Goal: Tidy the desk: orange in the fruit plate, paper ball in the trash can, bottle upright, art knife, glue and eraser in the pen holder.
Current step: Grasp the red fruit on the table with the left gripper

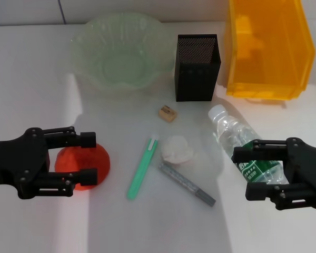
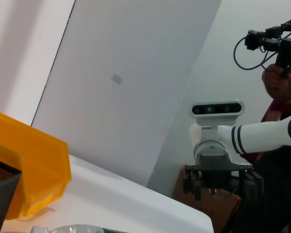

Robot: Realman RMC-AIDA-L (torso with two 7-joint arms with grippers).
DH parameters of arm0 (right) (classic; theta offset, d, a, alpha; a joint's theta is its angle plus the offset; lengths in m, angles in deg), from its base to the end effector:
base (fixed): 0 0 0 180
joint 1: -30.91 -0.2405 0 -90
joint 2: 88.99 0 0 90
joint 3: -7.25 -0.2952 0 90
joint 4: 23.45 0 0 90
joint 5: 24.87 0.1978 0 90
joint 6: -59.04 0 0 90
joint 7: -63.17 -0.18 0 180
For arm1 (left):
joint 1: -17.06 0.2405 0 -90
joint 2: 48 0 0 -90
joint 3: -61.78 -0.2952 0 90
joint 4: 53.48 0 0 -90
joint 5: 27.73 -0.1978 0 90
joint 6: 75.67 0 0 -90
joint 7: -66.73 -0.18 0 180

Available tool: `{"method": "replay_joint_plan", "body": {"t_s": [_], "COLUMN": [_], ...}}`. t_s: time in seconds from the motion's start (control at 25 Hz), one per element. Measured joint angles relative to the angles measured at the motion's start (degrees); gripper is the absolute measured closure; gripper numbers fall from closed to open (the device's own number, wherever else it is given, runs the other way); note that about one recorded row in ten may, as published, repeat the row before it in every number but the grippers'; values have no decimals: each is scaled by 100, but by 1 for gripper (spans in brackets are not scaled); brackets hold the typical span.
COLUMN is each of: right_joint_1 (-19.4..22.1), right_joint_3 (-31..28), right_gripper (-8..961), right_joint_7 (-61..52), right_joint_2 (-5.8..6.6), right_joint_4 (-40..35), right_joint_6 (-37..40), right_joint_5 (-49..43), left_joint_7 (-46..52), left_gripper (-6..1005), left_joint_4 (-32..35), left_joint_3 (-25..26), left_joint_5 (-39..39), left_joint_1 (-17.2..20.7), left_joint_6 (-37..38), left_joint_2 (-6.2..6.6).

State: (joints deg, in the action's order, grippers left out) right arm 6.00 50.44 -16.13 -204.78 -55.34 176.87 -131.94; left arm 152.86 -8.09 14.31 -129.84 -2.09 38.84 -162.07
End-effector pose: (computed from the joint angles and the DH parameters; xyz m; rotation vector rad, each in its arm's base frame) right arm 0.2523 0.2549 -0.0211 2.7065 -0.5918 -1.1047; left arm -0.2705 0.2581 0.0063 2.8821 0.6257 0.9811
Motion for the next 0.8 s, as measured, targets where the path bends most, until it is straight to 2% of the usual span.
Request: {"method": "replay_joint_plan", "body": {"t_s": [0.12,0.32,0.8], "right_joint_1": [-38,-67,-74], "right_joint_3": [5,-18,-15], "right_gripper": [230,230,230], "right_joint_7": [2,3,49], "right_joint_2": [-22,-25,-29], "right_joint_4": [-14,-6,9], "right_joint_6": [-41,-43,-165], "right_joint_5": [-3,-6,-7], "left_joint_7": [34,36,69], "left_gripper": [216,218,224], "left_joint_4": [0,36,27], "left_joint_3": [-42,-23,5], "left_joint_5": [-78,-125,-197], "left_joint_1": [-28,-42,-121], "left_joint_6": [-18,-34,-125], "left_joint_2": [-30,-83,-82]}}
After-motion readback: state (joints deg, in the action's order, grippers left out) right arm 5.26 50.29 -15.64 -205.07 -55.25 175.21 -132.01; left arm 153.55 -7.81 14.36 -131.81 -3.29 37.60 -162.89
